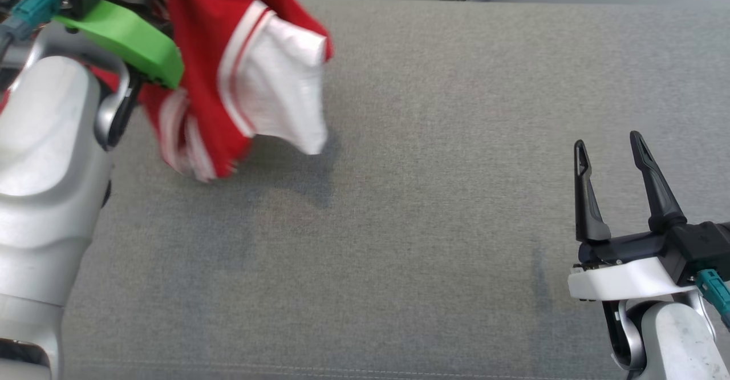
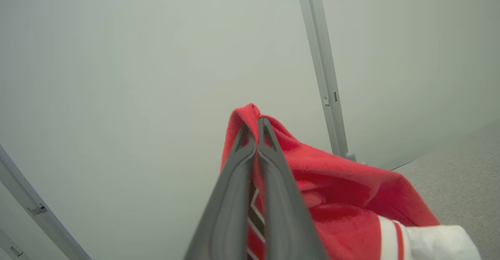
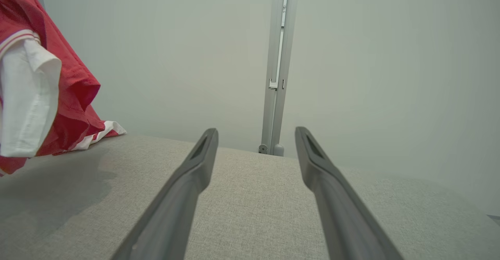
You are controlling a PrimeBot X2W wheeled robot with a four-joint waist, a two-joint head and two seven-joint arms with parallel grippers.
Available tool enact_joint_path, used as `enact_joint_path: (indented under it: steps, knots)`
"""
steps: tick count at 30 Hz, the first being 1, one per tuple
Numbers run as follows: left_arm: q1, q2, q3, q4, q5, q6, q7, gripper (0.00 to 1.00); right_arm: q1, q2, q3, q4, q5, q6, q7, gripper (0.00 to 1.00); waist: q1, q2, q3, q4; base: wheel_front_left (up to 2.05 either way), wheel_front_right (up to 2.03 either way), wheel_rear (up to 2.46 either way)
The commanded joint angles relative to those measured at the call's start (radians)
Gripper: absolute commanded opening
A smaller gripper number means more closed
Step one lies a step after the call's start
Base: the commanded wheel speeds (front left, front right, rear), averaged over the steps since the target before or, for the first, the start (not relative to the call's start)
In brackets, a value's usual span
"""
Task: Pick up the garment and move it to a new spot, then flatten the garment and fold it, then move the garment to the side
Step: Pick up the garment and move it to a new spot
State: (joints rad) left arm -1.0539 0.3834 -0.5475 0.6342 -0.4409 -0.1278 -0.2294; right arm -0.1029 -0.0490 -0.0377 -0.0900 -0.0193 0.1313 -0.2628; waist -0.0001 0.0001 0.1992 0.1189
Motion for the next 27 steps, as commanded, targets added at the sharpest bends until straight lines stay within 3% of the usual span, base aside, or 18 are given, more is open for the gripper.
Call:
enact_joint_path:
  steps: [1,12,20,27]
  knots:
    - [0.013,-0.012,-0.013,-0.021,-0.013,-0.003,0.003,0.0,0.017,-0.003,0.0,0.002,0.005,-0.001,-0.003,1.0,0.0001,-0.0001,-0.058,-0.046,0.0,0.0,0.0]
    - [0.044,-0.166,-0.072,-0.104,-0.023,0.05,-0.01,0.0,0.027,-0.003,-0.016,-0.01,0.015,-0.001,-0.003,1.0,0.0001,-0.0001,-0.047,-0.117,0.0,0.0,0.0]
    - [0.108,-0.282,-0.125,0.058,-0.003,0.065,-0.034,0.0,-0.022,-0.003,0.005,-0.006,0.028,-0.001,-0.003,1.0,0.0001,-0.0001,0.047,-0.19,0.0,0.0,0.0]
    - [0.142,-0.325,-0.15,0.173,0.01,0.056,-0.036,0.0,-0.051,-0.003,0.014,0.001,0.039,-0.001,-0.003,1.0,0.0001,-0.0001,0.099,-0.239,0.0,0.0,0.0]
